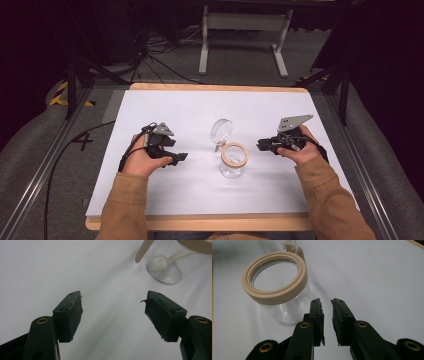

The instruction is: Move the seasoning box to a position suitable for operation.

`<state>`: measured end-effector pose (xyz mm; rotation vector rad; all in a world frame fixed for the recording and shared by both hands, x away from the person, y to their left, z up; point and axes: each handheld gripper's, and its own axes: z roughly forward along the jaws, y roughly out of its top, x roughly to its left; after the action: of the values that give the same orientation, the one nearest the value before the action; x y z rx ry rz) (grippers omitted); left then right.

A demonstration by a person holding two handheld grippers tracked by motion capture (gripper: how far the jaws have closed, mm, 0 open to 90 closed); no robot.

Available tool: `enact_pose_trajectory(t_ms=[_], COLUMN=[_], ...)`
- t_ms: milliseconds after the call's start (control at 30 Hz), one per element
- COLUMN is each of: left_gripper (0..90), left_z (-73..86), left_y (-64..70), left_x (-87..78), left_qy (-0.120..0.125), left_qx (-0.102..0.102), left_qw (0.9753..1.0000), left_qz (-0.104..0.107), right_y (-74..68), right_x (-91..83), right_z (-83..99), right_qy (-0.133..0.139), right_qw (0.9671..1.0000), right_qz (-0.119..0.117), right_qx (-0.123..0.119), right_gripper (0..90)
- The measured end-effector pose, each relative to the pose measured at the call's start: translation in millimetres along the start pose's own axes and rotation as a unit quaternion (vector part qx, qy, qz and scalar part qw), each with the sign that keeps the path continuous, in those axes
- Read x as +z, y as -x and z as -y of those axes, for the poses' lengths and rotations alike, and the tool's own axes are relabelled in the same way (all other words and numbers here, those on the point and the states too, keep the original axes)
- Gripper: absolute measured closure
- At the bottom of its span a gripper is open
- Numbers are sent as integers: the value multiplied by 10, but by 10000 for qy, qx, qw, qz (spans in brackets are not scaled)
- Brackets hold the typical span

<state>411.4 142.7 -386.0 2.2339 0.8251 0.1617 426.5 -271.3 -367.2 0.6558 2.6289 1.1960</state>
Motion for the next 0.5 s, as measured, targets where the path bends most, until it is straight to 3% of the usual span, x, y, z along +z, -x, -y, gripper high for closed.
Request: enact_pose_trajectory(t_ms=[100, 200, 400, 500], left_gripper=[357, 362, 338, 337], left_z=[-34, -48, -70, -95], left_y=[28, 35, 51, 67], left_x=[-4, -27, -63, -45], left_qy=[-144, -31, 183, 196], left_qx=[-3, -27, -101, 19], left_qw=[9999, 9998, 9997, 9998], left_qz=[-76, -168, -91, -76], right_y=[-12, -25, -24, -30], right_x=[27, 51, 124, 177], right_z=[8, 12, 43, 76], right_qy=[-23, -32, -39, -20], right_qw=[10000, 10000, 9999, 9998], right_qz=[-14, -37, -114, -189], right_qx=[-21, -43, -71, -55], right_gripper=[788, 785, 782, 793])
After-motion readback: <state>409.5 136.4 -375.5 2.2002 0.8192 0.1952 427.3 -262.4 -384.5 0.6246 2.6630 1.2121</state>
